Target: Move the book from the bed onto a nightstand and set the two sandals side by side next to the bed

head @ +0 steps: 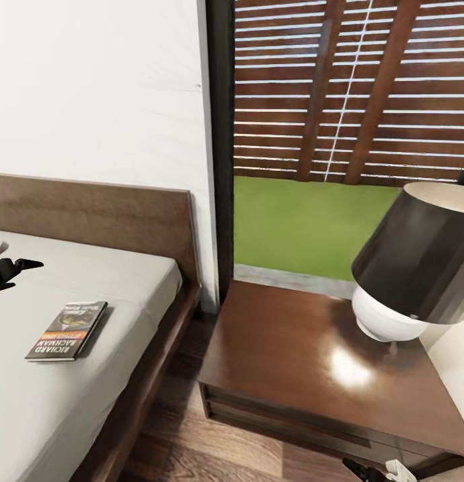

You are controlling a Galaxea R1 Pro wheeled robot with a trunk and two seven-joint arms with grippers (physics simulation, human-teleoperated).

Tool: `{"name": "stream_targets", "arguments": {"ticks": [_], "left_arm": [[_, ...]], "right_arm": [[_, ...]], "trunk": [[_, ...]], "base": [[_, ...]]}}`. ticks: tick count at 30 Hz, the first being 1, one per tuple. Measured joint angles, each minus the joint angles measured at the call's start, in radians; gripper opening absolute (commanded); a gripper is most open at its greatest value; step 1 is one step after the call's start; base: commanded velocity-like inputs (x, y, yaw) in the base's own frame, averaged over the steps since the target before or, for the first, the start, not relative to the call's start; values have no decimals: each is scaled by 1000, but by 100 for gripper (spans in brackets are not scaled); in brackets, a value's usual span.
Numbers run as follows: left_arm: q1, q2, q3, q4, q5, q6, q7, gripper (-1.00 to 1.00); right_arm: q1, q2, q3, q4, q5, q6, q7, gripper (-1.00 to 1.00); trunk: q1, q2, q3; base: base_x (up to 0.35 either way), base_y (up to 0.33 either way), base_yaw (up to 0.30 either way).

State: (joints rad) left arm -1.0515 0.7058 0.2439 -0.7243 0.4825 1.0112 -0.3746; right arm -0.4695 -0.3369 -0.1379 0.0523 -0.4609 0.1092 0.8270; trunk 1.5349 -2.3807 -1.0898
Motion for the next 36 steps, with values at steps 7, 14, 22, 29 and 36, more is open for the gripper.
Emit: {"name": "stream_targets", "arguments": {"ticks": [7,14,22,29,36], "left_arm": [[0,0,-1,0,0,-1,0,100],[0,0,-1,1,0,-2,0,100],[0,0,-2,5,-1,-2,0,100],[0,-1,-2,51,-5,-3,1,100],[0,-1,-3,76,-6,-4,2,100]], "right_arm": [[0,0,0,0,0,0,0,100],[0,0,0,0,0,0,0,100],[0,0,0,0,0,0,0,100],[0,0,0,0,0,0,0,100],[0,0,0,0,0,0,0,100]], "trunk": [[0,0,0],[0,0,0],[0,0,0],[0,0,0],[0,0,0]], "base": [[35,29,0],[8,7,0],[2,1,0],[0,0,0],[0,0,0]]}}
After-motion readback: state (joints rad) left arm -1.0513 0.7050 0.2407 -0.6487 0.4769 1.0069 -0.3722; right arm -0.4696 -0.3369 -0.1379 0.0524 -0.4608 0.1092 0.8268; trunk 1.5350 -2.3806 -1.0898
